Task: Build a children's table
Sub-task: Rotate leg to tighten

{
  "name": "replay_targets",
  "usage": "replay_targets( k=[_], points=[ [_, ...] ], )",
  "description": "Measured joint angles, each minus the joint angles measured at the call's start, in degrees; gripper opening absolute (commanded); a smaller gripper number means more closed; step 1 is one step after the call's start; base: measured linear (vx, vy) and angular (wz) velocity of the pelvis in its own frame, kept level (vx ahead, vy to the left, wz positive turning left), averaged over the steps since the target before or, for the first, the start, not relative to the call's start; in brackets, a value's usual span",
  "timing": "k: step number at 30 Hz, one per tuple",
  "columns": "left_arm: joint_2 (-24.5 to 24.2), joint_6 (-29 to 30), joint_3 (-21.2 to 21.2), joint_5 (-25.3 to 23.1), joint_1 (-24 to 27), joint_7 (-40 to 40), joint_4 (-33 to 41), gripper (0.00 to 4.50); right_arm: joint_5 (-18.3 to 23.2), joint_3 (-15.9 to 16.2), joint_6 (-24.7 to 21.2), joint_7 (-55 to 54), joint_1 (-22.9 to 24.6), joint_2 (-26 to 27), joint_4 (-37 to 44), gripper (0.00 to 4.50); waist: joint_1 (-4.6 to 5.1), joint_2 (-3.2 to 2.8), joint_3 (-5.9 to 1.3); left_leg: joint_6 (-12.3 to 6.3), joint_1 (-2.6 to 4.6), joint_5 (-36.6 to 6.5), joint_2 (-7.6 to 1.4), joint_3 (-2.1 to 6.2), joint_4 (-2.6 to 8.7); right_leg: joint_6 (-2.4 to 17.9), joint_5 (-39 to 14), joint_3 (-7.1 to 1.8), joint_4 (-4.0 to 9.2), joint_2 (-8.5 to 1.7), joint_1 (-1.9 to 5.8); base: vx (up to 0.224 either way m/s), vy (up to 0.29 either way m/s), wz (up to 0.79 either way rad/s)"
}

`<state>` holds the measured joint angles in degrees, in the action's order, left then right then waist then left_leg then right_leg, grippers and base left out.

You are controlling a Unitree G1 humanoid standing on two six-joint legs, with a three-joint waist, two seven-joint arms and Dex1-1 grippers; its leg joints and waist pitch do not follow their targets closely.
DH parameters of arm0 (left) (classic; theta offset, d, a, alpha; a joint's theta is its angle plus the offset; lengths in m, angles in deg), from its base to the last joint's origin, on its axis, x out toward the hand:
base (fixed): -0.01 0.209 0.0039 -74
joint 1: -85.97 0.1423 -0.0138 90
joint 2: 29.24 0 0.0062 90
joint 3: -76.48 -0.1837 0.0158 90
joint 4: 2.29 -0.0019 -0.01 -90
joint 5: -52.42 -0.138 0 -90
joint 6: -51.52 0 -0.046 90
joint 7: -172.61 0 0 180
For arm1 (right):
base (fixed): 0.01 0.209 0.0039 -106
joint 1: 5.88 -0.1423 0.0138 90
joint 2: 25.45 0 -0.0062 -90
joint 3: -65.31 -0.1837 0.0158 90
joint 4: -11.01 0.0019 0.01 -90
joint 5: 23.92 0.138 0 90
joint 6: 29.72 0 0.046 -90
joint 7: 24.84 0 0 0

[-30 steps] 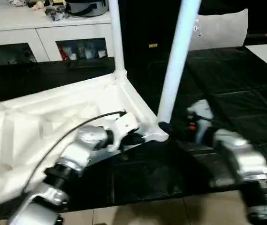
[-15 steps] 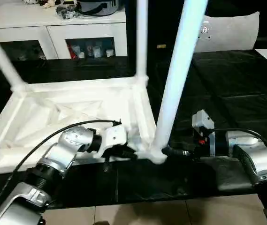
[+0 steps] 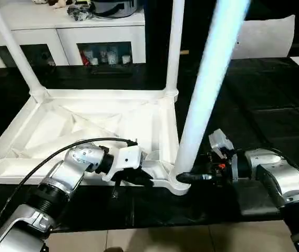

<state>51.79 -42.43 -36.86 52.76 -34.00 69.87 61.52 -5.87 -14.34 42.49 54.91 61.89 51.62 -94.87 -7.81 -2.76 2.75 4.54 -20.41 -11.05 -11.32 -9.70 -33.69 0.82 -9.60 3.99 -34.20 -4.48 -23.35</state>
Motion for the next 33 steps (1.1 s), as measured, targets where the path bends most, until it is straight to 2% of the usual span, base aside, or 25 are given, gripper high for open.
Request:
replay_targets(
  k=[1,5,8,11,13,16,19,21,22,24,28,32,33],
  points=[
    [0.02,-0.09,0.0,0.04,-0.01,0.15,0.0,0.0,0.12,0.01,-0.37,0.18,0.01,-0.04,0.01,2.16,-0.12,0.0,0.0,0.0,0.01,0.0,0.0,0.0,0.0,0.0,0.0,0.0,0.0,0.0,0.0,0.0,0.0,0.0],
    [0.25,0.62,0.18,0.04,-0.02,0.12,0.1,0.0,0.44,-0.66,-1.88,-0.38,0.85,0.25,1.29,2.05,-0.4,0.01,-0.01,0.0,0.02,0.01,0.0,-0.01,-0.02,0.0,0.0,0.0,-0.03,0.0,0.01,0.0,0.0,0.0],
    [1.43,3.86,1.01,0.04,-0.02,-1.37,0.25,0.0,1.12,-1.78,-3.86,-4.42,2.2,1.57,3.04,2.03,-0.29,0.0,-0.01,0.02,0.11,0.02,-0.01,-0.01,-0.05,-0.03,-0.01,-0.1,-0.15,-0.02,0.04,0.0,0.0,0.0],
    [3.7,7.71,2.45,-0.83,-0.16,-6.99,-0.09,0.0,-0.5,-3.34,-4.59,-11.68,2.68,3.46,3.78,2.03,0.01,-0.01,0.0,0.12,0.34,0.09,-0.01,-0.01,-0.06,-0.3,-0.16,-0.13,-0.19,-0.03,0.2,0.0,0.0,0.0],
    [5.73,10.32,3.46,-1.5,-0.59,-11.45,-0.84,0.0,-2.92,-4.73,-4.14,-18.54,2.65,5.99,3.84,2.02,0.78,-0.02,0.0,0.15,0.39,0.11,0.01,-0.01,-0.07,-0.31,-0.17,-0.15,-0.16,-0.03,0.21,0.0,0.0,0.0],
    [10.81,15.0,5.47,-2.91,-2.13,-21.12,-3.0,0.0,-6.45,-8.34,-4.12,-33.49,1.75,12.74,2.48,1.97,2.67,-0.1,0.0,0.21,0.33,0.17,0.06,0.01,-0.09,-0.32,-0.16,-0.15,0.04,-0.03,0.2,0.0,0.0,0.0],
    [15.32,17.5,6.5,-2.89,-2.22,-27.68,-3.41,0.0,-8.71,-9.49,-4.4,-41.85,0.86,14.88,2.34,1.95,3.82,-0.07,0.03,0.16,0.17,0.14,0.1,0.01,-0.09,-0.32,-0.15,-0.18,0.17,-0.04,0.22,0.0,0.0,0.0],
    [17.03,18.88,6.83,-2.93,-2.75,-30.95,-3.77,0.0,-9.69,-9.83,-4.49,-46.22,0.22,16.47,2.14,1.95,4.25,-0.19,-0.03,0.11,0.13,0.09,0.13,0.02,0.0,-0.32,-0.06,-0.18,0.13,-0.04,0.19,0.0,0.0,0.0],
    [17.54,18.95,6.97,-3.06,-2.91,-32.01,-4.04,0.0,-9.84,-10.04,-4.16,-47.66,0.19,17.16,2.01,2.28,4.25,-0.21,-0.04,0.12,0.15,0.1,0.13,0.02,0.11,-0.32,-0.05,-0.15,0.11,-0.04,0.18,0.0,0.0,0.0],
    [17.82,18.9,7.15,-3.34,-3.0,-32.57,-4.06,0.0,-9.94,-10.3,-3.77,-48.74,0.14,17.89,1.95,2.62,4.17,-0.23,-0.06,0.14,0.13,0.11,0.09,0.03,0.33,-0.35,-0.07,-0.05,0.11,-0.01,0.14,0.0,0.0,0.0],
    [17.12,18.36,6.97,-3.58,-3.01,-32.04,-3.73,0.0,-9.09,-11.36,-3.81,-48.6,0.18,19.35,1.99,2.97,4.32,-0.22,-0.05,0.14,0.11,0.1,0.08,0.04,0.5,-0.21,-0.01,-0.06,0.14,0.02,0.08,0.0,0.0,0.0],
    [15.27,16.19,6.31,-3.75,-2.89,-30.02,-3.71,0.0,-6.46,-11.62,-3.32,-45.11,1.02,18.6,2.11,3.3,4.35,-0.21,-0.04,0.13,0.04,0.1,0.07,0.03,0.5,-0.18,0.0,-0.07,0.16,0.01,0.01,0.0,0.0,0.0],
    [14.56,15.59,6.21,-3.67,-2.79,-29.2,-3.68,0.0,-6.08,-11.5,-2.99,-43.43,1.31,17.85,2.15,3.5,4.29,-0.22,-0.04,0.14,0.0,0.1,0.07,0.03,0.5,-0.16,0.01,-0.07,0.16,0.01,-0.01,0.0,0.0,0.0]
  ],
)
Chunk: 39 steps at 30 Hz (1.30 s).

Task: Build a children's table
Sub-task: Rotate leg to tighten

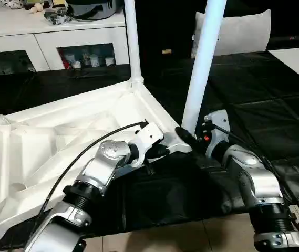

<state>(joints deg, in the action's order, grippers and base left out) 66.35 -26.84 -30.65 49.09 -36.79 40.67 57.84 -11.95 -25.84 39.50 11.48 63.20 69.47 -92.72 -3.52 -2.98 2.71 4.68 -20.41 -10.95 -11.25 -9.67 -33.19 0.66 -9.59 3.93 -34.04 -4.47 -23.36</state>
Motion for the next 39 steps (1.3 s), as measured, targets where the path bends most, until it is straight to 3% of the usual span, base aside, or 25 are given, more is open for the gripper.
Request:
replay_targets(
  k=[7,12,17,25,39],
  points=[
    [-3.14,-3.27,-0.35,0.73,0.75,5.13,0.3,0.0,1.0,1.95,1.48,9.81,0.48,-5.44,0.04,4.01,-0.21,0.11,0.07,0.01,-0.08,0.01,-0.01,0.0,-0.06,0.03,0.02,0.02,-0.02,0.0,-0.03,0.0,0.0,0.0],
    [-7.38,-7.3,-1.8,1.35,0.84,11.93,0.29,0.0,1.94,4.85,3.96,22.27,0.67,-12.56,0.39,4.01,-1.43,0.22,0.14,-0.01,-0.11,0.0,-0.02,-0.03,-0.12,0.04,0.02,0.02,-0.03,-0.01,-0.04,0.0,0.0,0.0],
    [-10.33,-11.81,-3.46,1.06,0.86,17.54,0.26,0.0,2.87,6.53,4.65,29.24,0.68,-14.94,0.48,4.01,-2.28,0.24,0.13,-0.02,-0.07,-0.01,-0.06,-0.04,-0.28,0.06,0.04,0.04,-0.08,-0.01,-0.02,0.0,0.0,0.0],
    [-13.97,-16.4,-5.37,2.75,1.0,27.29,0.39,0.0,4.44,10.08,4.6,39.39,-0.25,-17.36,-0.59,3.23,-3.37,0.28,0.12,-0.04,0.05,-0.02,-0.08,-0.04,-0.46,0.11,0.07,0.04,-0.15,-0.01,0.0,0.0,0.0,0.0],
    [-14.91,-18.12,-6.24,3.55,0.9,31.29,0.38,0.0,4.81,11.81,3.28,44.21,-1.68,-18.48,-1.26,2.02,-4.17,0.35,0.09,-0.04,0.07,-0.02,-0.09,-0.05,-0.48,0.1,0.07,0.03,-0.18,-0.01,0.02,0.0,0.0,0.0]
  ],
)
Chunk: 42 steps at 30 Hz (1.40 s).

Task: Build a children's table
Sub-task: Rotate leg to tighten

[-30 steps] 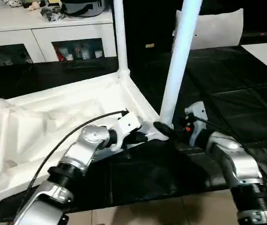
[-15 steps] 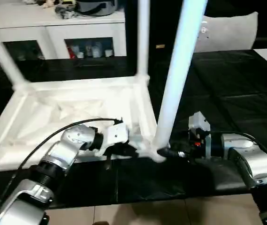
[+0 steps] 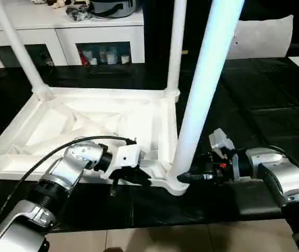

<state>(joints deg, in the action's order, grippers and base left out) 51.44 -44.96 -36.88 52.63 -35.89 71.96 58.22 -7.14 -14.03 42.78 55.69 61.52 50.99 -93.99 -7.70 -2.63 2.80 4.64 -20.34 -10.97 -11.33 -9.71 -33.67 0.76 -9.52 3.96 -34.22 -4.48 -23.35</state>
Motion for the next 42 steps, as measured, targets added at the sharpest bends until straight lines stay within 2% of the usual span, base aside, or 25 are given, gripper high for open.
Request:
replay_targets(
  k=[7,10,12,14,17,18,21,24,26,28,31,34,38,41,42],
  points=[
    [0.28,0.38,0.04,0.1,0.32,0.26,0.36,0.0,0.97,-0.49,-1.23,-0.11,1.39,-0.17,1.15,1.92,-0.47,-0.01,-0.01,0.01,0.09,0.0,-0.01,0.0,0.0,-0.03,-0.02,-0.02,-0.06,0.0,0.02,0.0,0.0,0.0],
    [1.13,2.24,0.45,0.34,0.96,-0.36,1.59,0.0,1.63,-1.52,-2.23,-1.36,3.29,0.81,2.8,1.92,-0.59,-0.08,-0.03,0.0,0.09,0.0,0.01,0.0,0.0,-0.03,-0.02,-0.04,-0.05,-0.02,0.04,0.0,0.0,0.0],
    [1.81,5.67,1.39,0.3,1.5,-2.33,2.43,0.0,1.39,-2.6,-2.75,-4.87,4.4,2.08,3.72,1.92,-0.5,-0.1,-0.05,0.02,0.23,0.01,0.0,0.0,0.01,-0.04,-0.02,-0.05,-0.06,-0.02,0.15,0.0,0.0,0.0],
    [2.73,8.89,2.76,-0.24,1.96,-6.24,2.48,0.0,0.38,-4.05,-3.02,-10.89,4.65,4.81,3.73,1.92,-0.03,-0.1,-0.04,0.06,0.23,0.03,-0.01,-0.02,0.0,-0.24,-0.14,-0.07,-0.13,-0.02,0.22,0.0,0.0,0.0],
    [5.08,13.28,4.23,-1.39,1.97,-12.41,2.76,0.0,-2.11,-5.97,-3.15,-20.96,4.53,8.73,3.66,1.91,1.8,-0.19,-0.08,0.11,0.34,0.07,0.02,0.0,0.01,-0.28,-0.16,-0.08,-0.01,-0.03,0.28,0.0,0.0,0.0],
    [6.41,14.76,4.73,-1.88,1.94,-14.96,2.85,0.0,-3.08,-6.62,-3.33,-24.73,4.22,10.11,3.56,1.9,2.63,-0.19,-0.08,0.11,0.32,0.08,0.02,0.01,0.0,-0.28,-0.16,-0.08,0.09,-0.03,0.29,0.0,0.0,0.0],
    [11.21,19.54,6.54,-2.72,1.81,-23.29,2.89,0.0,-5.59,-9.01,-5.61,-35.95,3.0,14.69,3.44,1.88,4.26,-0.19,-0.08,0.1,0.29,0.08,0.06,0.0,-0.07,-0.28,-0.16,-0.09,0.2,-0.03,0.29,0.0,0.0,0.0],
    [16.54,24.26,8.09,-3.18,1.37,-31.49,2.88,0.0,-7.9,-10.99,-6.98,-46.71,1.92,19.16,3.4,1.88,5.07,-0.19,-0.08,0.09,0.25,0.07,0.08,0.02,-0.05,-0.28,-0.16,-0.09,0.21,-0.03,0.27,0.0,0.0,0.0],
    [18.41,26.05,8.25,-3.46,0.74,-34.31,2.87,0.0,-8.48,-11.73,-6.57,-50.41,1.58,20.6,3.13,1.88,5.16,-0.25,-0.1,0.08,0.24,0.06,0.1,0.03,0.07,-0.28,-0.15,-0.1,0.21,-0.03,0.23,0.0,0.0,0.0],
    [19.03,26.37,8.18,-3.82,0.41,-35.29,2.86,0.0,-8.44,-12.02,-5.48,-51.55,1.49,21.02,2.73,2.44,5.1,-0.31,-0.11,0.09,0.18,0.06,0.1,0.05,0.24,-0.26,-0.13,-0.05,0.18,-0.02,0.17,0.0,0.0,0.0],
    [18.86,25.91,7.93,-4.24,0.25,-35.15,3.01,0.0,-7.84,-12.66,-4.97,-51.53,1.55,21.73,2.69,2.6,4.88,-0.38,-0.12,0.11,0.13,0.06,0.06,0.06,0.52,-0.16,-0.08,0.0,0.19,0.03,0.07,0.0,0.0,0.0],
    [18.13,25.13,7.64,-4.36,0.26,-34.7,3.49,0.0,-7.22,-12.71,-4.96,-51.0,2.12,21.62,3.52,2.98,4.8,-0.39,-0.11,0.07,-0.03,0.04,0.05,0.06,0.54,-0.03,-0.05,0.01,0.21,0.04,-0.04,0.0,0.0,0.0],
    [17.04,23.94,7.16,-4.3,0.33,-33.71,3.54,0.0,-5.96,-12.55,-4.67,-48.47,2.48,20.31,3.63,3.27,4.75,-0.38,-0.1,0.05,-0.11,0.02,0.05,0.06,0.51,-0.02,-0.04,0.0,0.24,0.04,-0.08,0.0,0.0,0.0],
    [15.23,22.22,6.7,-4.14,0.56,-31.24,3.54,0.0,-5.16,-12.14,-3.78,-43.83,2.94,17.49,3.61,3.51,4.51,-0.37,-0.08,0.06,-0.11,0.03,0.04,0.05,0.52,-0.02,-0.04,0.02,0.22,0.04,-0.09,0.0,0.0,0.0],
    [14.52,21.46,6.56,-4.03,0.68,-30.11,3.53,0.0,-5.05,-11.73,-3.19,-41.6,2.94,16.24,3.61,3.72,4.35,-0.37,-0.08,0.06,-0.11,0.03,0.03,0.05,0.51,-0.01,-0.03,0.02,0.21,0.04,-0.09,0.0,0.0,0.0]
  ],
)
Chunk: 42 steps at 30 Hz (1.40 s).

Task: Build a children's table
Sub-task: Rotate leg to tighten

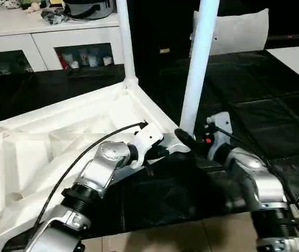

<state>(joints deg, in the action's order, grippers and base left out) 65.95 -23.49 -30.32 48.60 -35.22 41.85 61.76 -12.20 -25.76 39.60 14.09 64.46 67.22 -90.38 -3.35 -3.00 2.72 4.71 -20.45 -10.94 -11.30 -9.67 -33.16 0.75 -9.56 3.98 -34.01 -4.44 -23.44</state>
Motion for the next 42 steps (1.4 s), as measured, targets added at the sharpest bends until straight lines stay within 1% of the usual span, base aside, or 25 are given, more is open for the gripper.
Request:
replay_targets(
  k=[3,4,5,6,8,9,12,14,15,16,18,20,21,23,24,26,27,28,30,32,36,39,40,42],
  points=[
    [-2.06,-2.13,-0.8,0.52,0.2,3.27,-0.01,0.0,0.96,0.8,1.05,5.13,-0.01,-2.81,-0.01,3.82,-0.35,0.02,0.01,0.0,-0.01,0.0,0.0,0.0,-0.04,0.0,0.0,0.0,-0.01,0.0,0.01,0.0,0.0,0.0],
    [-2.98,-3.11,-1.25,0.73,0.22,4.71,-0.01,0.0,1.23,1.43,1.25,7.15,-0.03,-4.11,-0.01,3.99,-0.58,0.02,0.01,0.0,-0.01,0.01,0.0,0.0,-0.05,0.0,0.0,0.0,-0.02,-0.01,0.01,0.0,0.0,0.0],
    [-3.84,-4.19,-1.63,0.8,0.25,6.03,-0.01,0.0,1.38,1.61,1.28,8.95,-0.05,-5.27,-0.08,3.99,-0.82,0.07,0.04,0.0,-0.01,0.0,0.0,-0.01,-0.09,0.01,0.01,0.0,-0.03,-0.02,0.02,0.0,0.0,0.0],
    [-5.29,-5.89,-2.17,0.87,0.24,8.14,-0.03,0.0,1.79,1.73,1.29,11.77,-0.16,-7.25,-0.32,4.11,-1.22,0.1,0.06,0.0,-0.01,0.0,0.0,0.0,-0.13,0.01,0.01,0.0,-0.03,-0.02,0.01,0.0,0.0,0.0],
    [-6.81,-7.41,-2.32,0.98,0.33,10.48,-0.1,0.0,2.13,1.46,1.31,14.13,-0.32,-9.37,-0.66,4.22,-1.76,0.11,0.06,-0.01,0.02,0.0,-0.01,-0.02,-0.19,0.02,0.02,0.0,-0.05,-0.02,0.02,0.0,0.0,0.0],
    [-8.23,-8.83,-2.69,1.05,0.31,12.63,-0.12,0.0,2.09,2.38,1.8,16.57,-0.89,-10.69,-1.25,4.35,-1.84,0.11,0.06,-0.01,0.06,-0.01,-0.01,-0.02,-0.25,0.04,0.03,0.01,-0.08,-0.02,0.0,0.0,0.0,0.0],
    [-10.7,-11.78,-3.56,1.2,0.3,16.7,-0.21,0.0,1.55,4.56,3.73,21.79,-1.96,-13.61,-2.9,4.35,-2.11,0.11,0.06,-0.05,0.03,-0.03,-0.03,-0.03,-0.35,0.05,0.03,0.02,-0.11,-0.02,0.01,0.0,0.0,0.0],
    [-11.19,-12.86,-3.83,1.19,0.21,17.71,-0.39,0.0,1.17,5.16,4.63,23.35,-2.11,-14.24,-3.22,4.35,-2.3,0.12,0.06,-0.06,0.04,-0.04,-0.03,-0.03,-0.43,0.06,0.04,0.01,-0.14,-0.02,0.01,0.0,0.0,0.0],
    [-11.82,-14.15,-4.45,1.26,0.06,19.28,-0.66,0.0,1.24,6.08,5.39,26.04,-2.52,-15.16,-3.96,4.35,-2.42,0.11,0.06,-0.07,0.04,-0.05,-0.02,-0.03,-0.46,0.06,0.04,0.01,-0.15,-0.03,0.01,0.0,0.0,0.0],
    [-12.41,-14.92,-4.84,1.49,-0.01,20.7,-0.69,0.0,1.3,6.51,5.77,27.94,-2.62,-15.9,-4.39,4.02,-2.55,0.12,0.06,-0.08,0.04,-0.05,-0.02,-0.03,-0.46,0.06,0.05,0.01,-0.15,-0.03,0.03,0.0,0.0,0.0],
    [-13.43,-16.6,-5.63,1.87,0.0,23.65,-0.72,0.0,2.06,7.33,5.76,32.5,-2.69,-17.35,-4.81,4.02,-3.04,0.18,0.08,-0.08,0.06,-0.05,-0.03,-0.05,-0.47,0.06,0.05,0.01,-0.18,-0.03,0.03,0.0,0.0,0.0],
    [-14.03,-17.52,-5.87,1.88,0.0,25.48,-0.73,0.0,2.57,8.35,5.67,35.21,-2.73,-17.64,-4.77,3.95,-3.32,0.24,0.07,-0.08,0.06,-0.04,-0.06,-0.05,-0.47,0.06,0.04,0.04,-0.22,-0.02,0.04,0.0,0.0,0.0],
    [-14.19,-18.01,-6.11,1.94,0.0,26.23,-0.72,0.0,3.15,8.76,5.63,36.36,-2.73,-17.6,-4.78,3.63,-3.48,0.24,0.07,-0.08,0.07,-0.04,-0.06,-0.05,-0.52,0.06,0.05,0.03,-0.23,-0.03,0.04,0.0,0.0,0.0],
    [-14.32,-18.39,-6.2,2.19,-0.01,27.39,-0.72,0.0,3.59,9.39,5.8,37.43,-2.73,-17.53,-4.79,3.59,-3.58,0.25,0.06,-0.08,0.07,-0.04,-0.06,-0.05,-0.58,0.07,0.05,0.01,-0.22,-0.04,0.06,0.0,0.0,0.0],
    [-14.38,-18.49,-6.25,2.45,0.0,27.62,-0.72,0.0,3.65,9.67,5.9,37.99,-2.73,-17.47,-4.79,3.47,-3.58,0.26,0.06,-0.09,0.06,-0.05,-0.06,-0.04,-0.61,0.08,0.05,0.0,-0.22,-0.04,0.07,0.0,0.0,0.0],
    [-14.38,-18.63,-6.39,2.69,-0.02,27.66,-0.72,0.0,3.73,9.8,6.33,38.63,-2.75,-17.07,-5.1,3.47,-3.54,0.28,0.06,-0.09,0.06,-0.05,-0.06,-0.04,-0.63,0.09,0.06,0.0,-0.23,-0.04,0.07,0.0,0.0,0.0],
    [-14.39,-18.67,-6.54,2.84,-0.02,27.67,-0.72,0.0,3.81,9.82,6.52,39.03,-2.75,-16.81,-5.21,3.26,-3.55,0.28,0.06,-0.09,0.06,-0.05,-0.06,-0.04,-0.63,0.09,0.06,0.0,-0.23,-0.04,0.07,0.0,0.0,0.0],
    [-14.39,-18.68,-6.59,2.89,-0.02,27.69,-0.72,0.0,3.88,9.86,6.6,39.09,-2.75,-16.62,-5.24,3.16,-3.57,0.28,0.06,-0.09,0.06,-0.05,-0.06,-0.04,-0.63,0.09,0.06,0.0,-0.24,-0.04,0.07,0.0,0.0,0.0],
    [-14.37,-18.81,-6.68,2.89,-0.02,27.82,-0.72,0.0,4.21,10.16,6.75,39.25,-2.82,-16.19,-5.26,3.09,-3.6,0.27,0.06,-0.09,0.06,-0.05,-0.06,-0.04,-0.63,0.08,0.06,0.01,-0.24,-0.04,0.07,0.0,0.0,0.0],
    [-14.31,-19.06,-6.68,2.88,-0.02,27.97,-0.82,0.0,4.32,10.59,6.98,39.59,-3.16,-15.19,-5.6,2.9,-3.59,0.27,0.06,-0.09,0.05,-0.05,-0.06,-0.04,-0.62,0.08,0.06,0.01,-0.25,-0.04,0.06,0.0,0.0,0.0],
    [-14.09,-19.28,-6.76,2.95,-0.02,27.99,-0.83,0.0,4.72,11.21,7.08,40.38,-3.65,-13.78,-6.19,2.6,-3.95,0.28,0.05,-0.13,0.02,-0.08,-0.06,-0.04,-0.63,0.08,0.06,0.01,-0.23,-0.04,0.06,0.0,0.0,0.0],
    [-14.11,-19.34,-6.77,3.01,-0.02,28.18,-0.83,0.0,4.84,11.61,6.65,41.15,-3.62,-13.84,-6.92,2.3,-4.08,0.28,0.05,-0.13,0.02,-0.08,-0.06,-0.04,-0.63,0.08,0.06,0.01,-0.23,-0.05,0.06,0.0,0.0,0.0],
    [-14.14,-19.34,-6.81,3.01,-0.02,28.42,-0.82,0.0,4.86,11.62,6.46,41.17,-3.63,-13.86,-6.91,2.3,-4.15,0.28,0.05,-0.13,0.04,-0.08,-0.06,-0.04,-0.63,0.08,0.06,0.01,-0.24,-0.05,0.06,0.0,0.0,0.0],
    [-14.13,-19.34,-6.88,3.04,-0.01,28.63,-0.82,0.0,4.97,11.68,6.17,41.46,-3.55,-14.01,-6.73,2.08,-4.32,0.29,0.05,-0.12,0.06,-0.07,-0.06,-0.04,-0.63,0.08,0.05,0.01,-0.27,-0.04,0.06,0.0,0.0,0.0]
  ],
)
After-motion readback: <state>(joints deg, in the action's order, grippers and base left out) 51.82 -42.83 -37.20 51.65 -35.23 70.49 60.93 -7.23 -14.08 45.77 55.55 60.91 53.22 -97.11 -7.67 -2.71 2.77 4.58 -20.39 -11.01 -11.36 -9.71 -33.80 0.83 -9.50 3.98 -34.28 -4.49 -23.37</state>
